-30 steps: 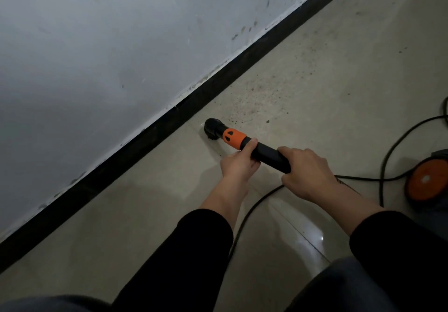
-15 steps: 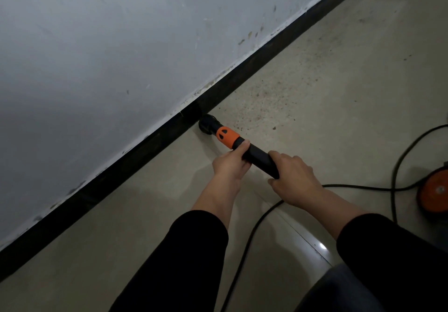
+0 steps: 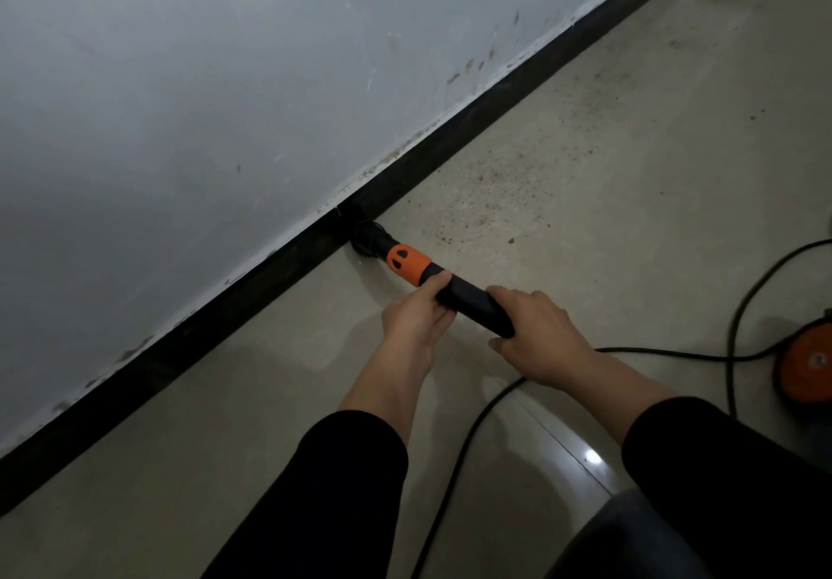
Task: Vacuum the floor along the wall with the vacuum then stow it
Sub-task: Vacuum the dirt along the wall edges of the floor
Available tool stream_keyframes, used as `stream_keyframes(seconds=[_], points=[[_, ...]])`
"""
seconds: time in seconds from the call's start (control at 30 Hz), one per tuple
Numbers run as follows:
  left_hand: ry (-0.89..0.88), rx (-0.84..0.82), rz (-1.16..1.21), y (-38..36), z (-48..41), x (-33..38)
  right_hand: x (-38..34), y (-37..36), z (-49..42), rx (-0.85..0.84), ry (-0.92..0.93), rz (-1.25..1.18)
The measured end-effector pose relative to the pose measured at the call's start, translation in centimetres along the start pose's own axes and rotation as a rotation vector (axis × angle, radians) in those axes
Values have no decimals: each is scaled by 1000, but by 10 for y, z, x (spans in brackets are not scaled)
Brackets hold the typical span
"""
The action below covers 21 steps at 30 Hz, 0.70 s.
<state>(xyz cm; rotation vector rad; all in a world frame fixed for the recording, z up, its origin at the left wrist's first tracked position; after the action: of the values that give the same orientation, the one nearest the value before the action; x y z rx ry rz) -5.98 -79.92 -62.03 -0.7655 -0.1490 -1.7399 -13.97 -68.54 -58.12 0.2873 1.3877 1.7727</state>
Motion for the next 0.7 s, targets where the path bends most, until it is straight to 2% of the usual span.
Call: stream_keyframes(seconds=[0.27, 0.7], points=[[-40, 71, 5, 9, 4, -1, -1, 3, 7, -28, 45, 24], [17, -42, 18, -37, 15, -18, 28, 32, 20, 7, -59, 68]])
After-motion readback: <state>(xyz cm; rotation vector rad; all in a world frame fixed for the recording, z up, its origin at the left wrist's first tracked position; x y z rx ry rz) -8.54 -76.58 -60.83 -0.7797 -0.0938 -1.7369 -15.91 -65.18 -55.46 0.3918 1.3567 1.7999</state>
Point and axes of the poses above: each hand's wrist, its own z-axis away from the middle knuckle, its own y-axis out of the back of the hand, x = y × z, the point moved 6 cm from there along -z, towards the middle knuckle, and after that the axes turned 6 degrees about z, right-handed, at the moved point
